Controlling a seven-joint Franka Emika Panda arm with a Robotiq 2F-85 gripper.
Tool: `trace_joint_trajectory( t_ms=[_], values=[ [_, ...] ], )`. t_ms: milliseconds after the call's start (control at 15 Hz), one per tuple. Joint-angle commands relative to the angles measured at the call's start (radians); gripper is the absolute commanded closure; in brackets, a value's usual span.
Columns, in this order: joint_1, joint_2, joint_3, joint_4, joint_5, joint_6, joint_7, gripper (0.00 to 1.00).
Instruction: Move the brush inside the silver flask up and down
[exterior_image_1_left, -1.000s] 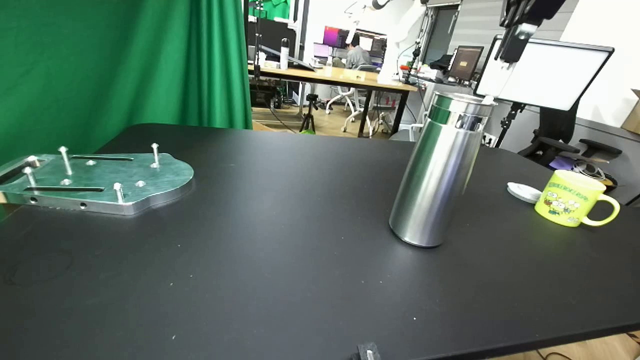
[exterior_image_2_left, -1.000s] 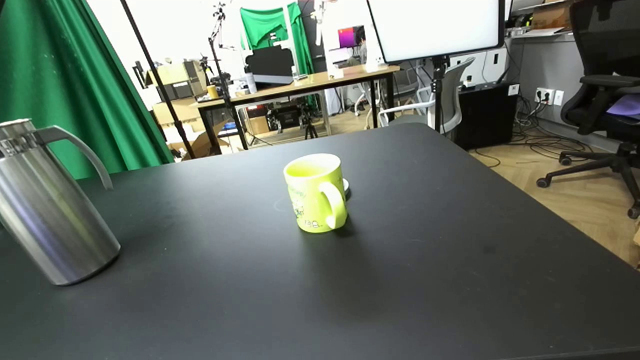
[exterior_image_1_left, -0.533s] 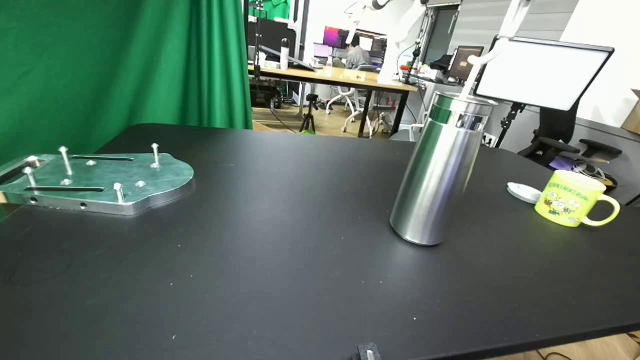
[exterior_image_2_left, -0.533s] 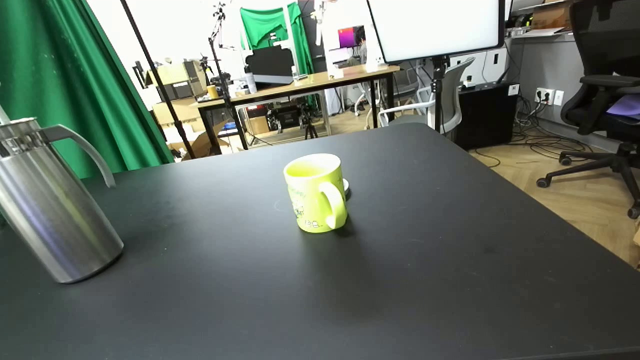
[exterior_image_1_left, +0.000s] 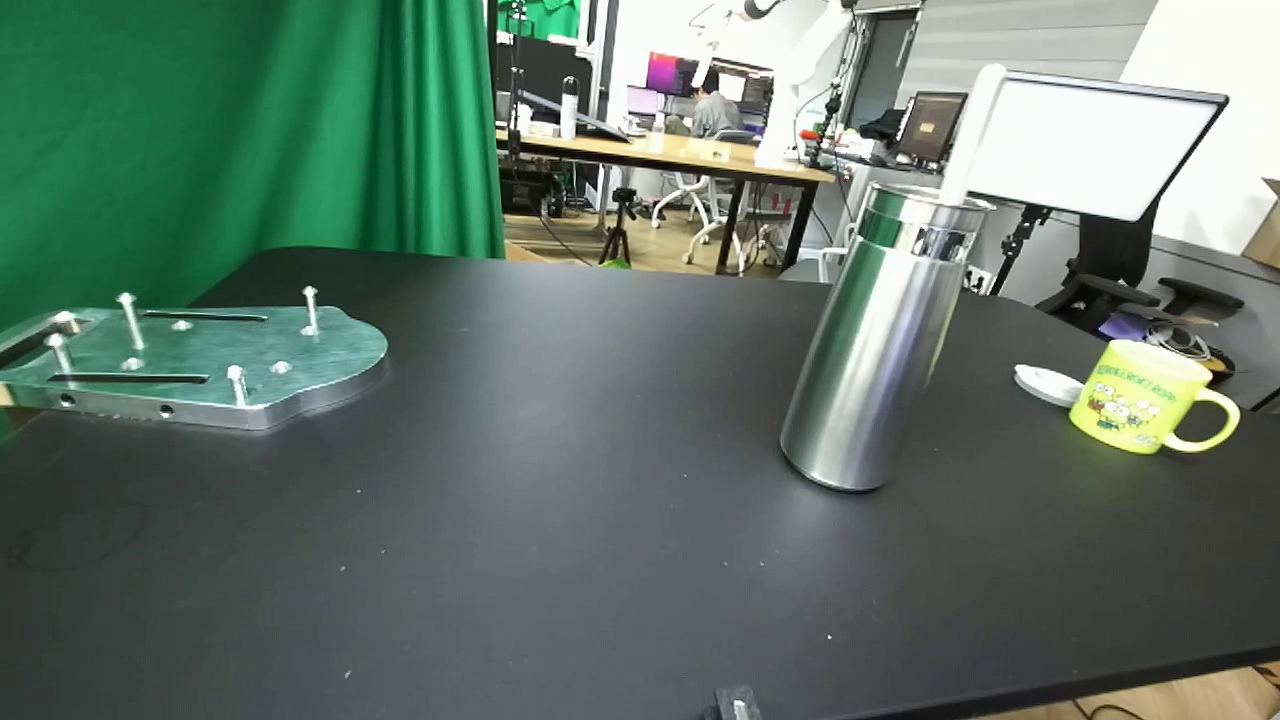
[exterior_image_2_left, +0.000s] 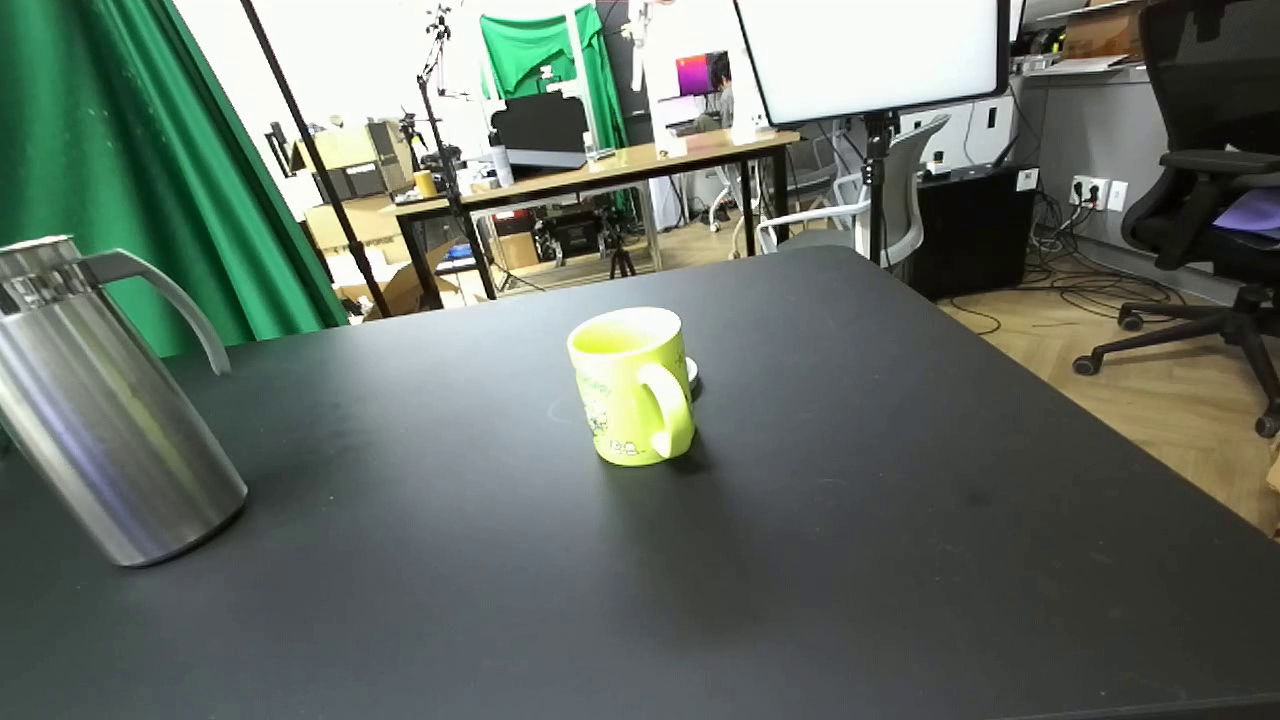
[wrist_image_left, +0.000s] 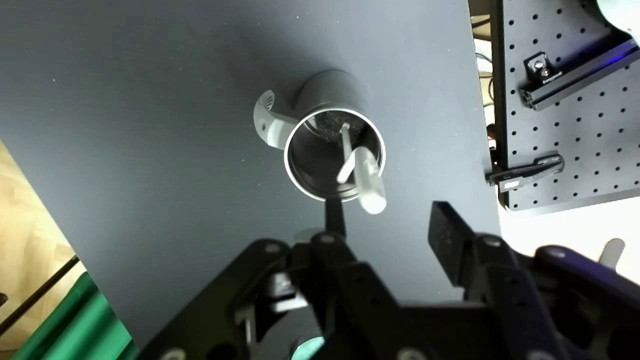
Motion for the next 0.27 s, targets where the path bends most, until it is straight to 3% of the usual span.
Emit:
trace_joint_trajectory(
  t_ms=[0,67,133,200],
  values=[
    [0.000,-0.008,-0.001,0.028,-0.024,-0.039,0.029,0.21],
    [-0.003,-0.010,0.000,0.032,-0.026,-0.049,0.037,0.13],
    [0.010,0.000,-0.009,0.007,-0.013,-0.011,0.009,0.32],
    [0.009,-0.001,-0.009,0.010,-0.016,-0.019,0.011,0.26]
  ],
)
